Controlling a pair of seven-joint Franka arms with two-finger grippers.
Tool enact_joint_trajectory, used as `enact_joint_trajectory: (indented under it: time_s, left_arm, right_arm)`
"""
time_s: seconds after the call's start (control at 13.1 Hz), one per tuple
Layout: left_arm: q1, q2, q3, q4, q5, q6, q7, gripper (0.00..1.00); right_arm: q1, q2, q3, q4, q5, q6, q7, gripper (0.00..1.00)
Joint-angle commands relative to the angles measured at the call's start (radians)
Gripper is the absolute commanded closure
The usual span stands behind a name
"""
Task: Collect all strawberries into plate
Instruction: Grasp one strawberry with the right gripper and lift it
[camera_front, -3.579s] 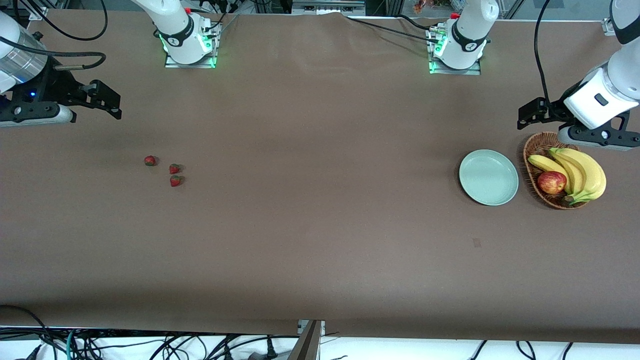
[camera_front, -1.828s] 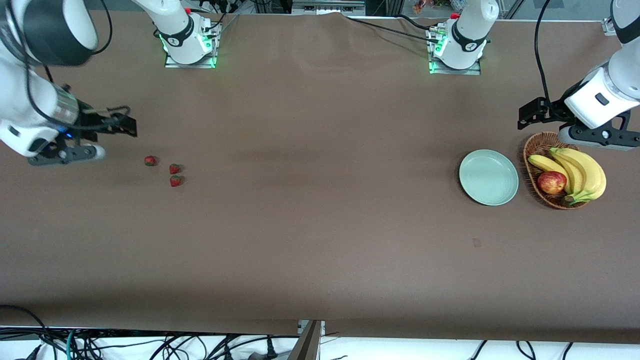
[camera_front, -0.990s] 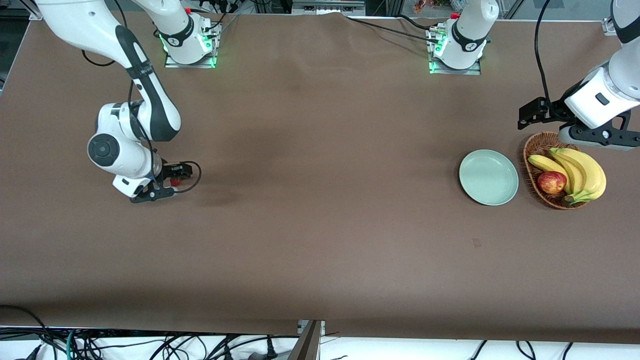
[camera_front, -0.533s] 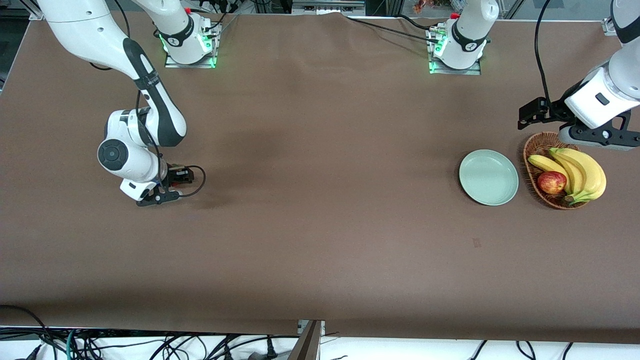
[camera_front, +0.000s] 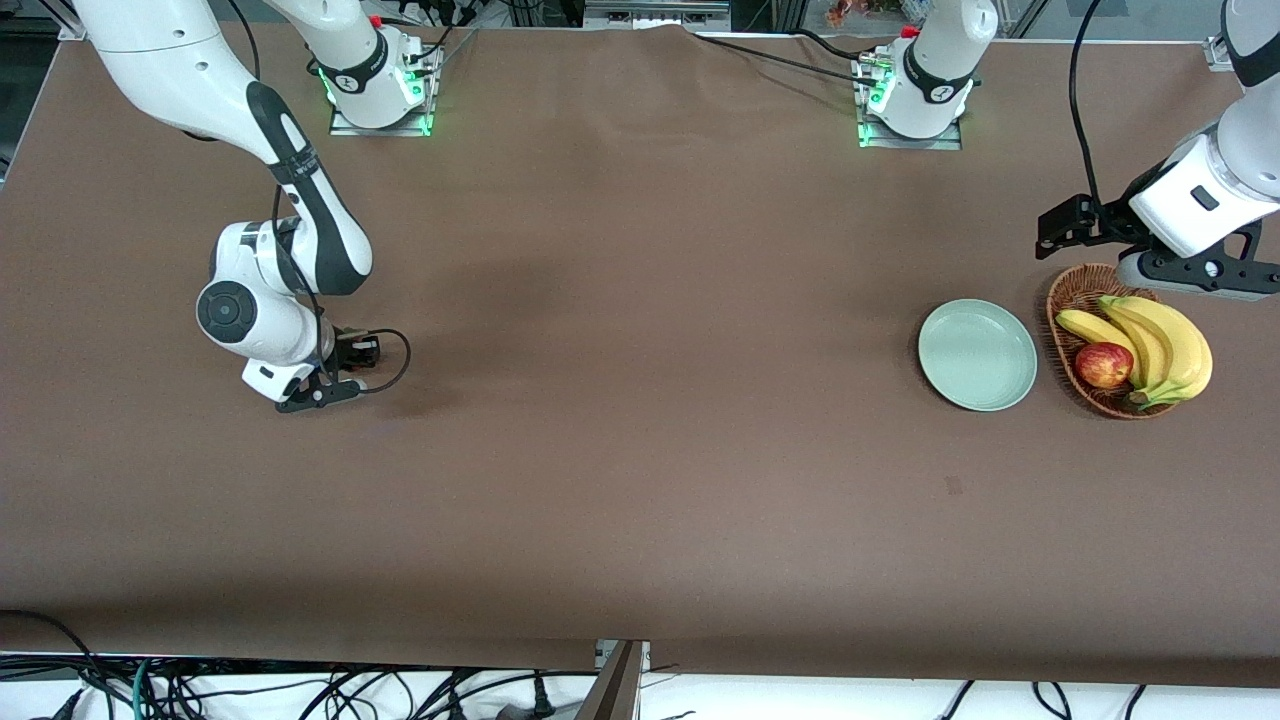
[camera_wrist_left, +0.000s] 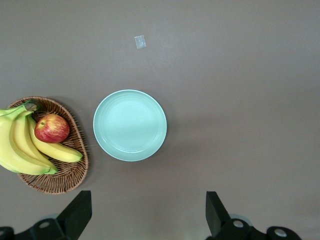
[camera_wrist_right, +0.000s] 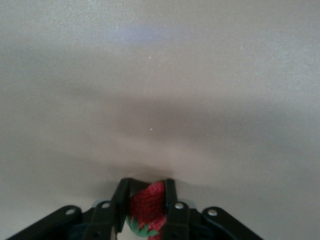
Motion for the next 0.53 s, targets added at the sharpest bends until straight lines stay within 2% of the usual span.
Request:
enact_joint_trajectory:
  time_s: [0.0,0.23,0.46]
  left_arm:
    - [0.0,0.009,0.003,0.023,-0.014,-0.006,0.011,0.0]
    - [0.0,0.009,0.003,0.023,-0.012,-0.006,0.011,0.0]
    - [0.002,0.009,0.003,0.023,-0.012,-0.006,0.011,0.0]
  right_arm:
    - [-0.006,-0.012,0.007,0.011,0.026,-0.028,-0.016,0.92]
    - [0.032,0.005,0.046,0.144,0.153,-0.135,0.06,0.91]
    - [0.118,0.102,0.105,0.326,0.23,-0.15,0.248,0.9]
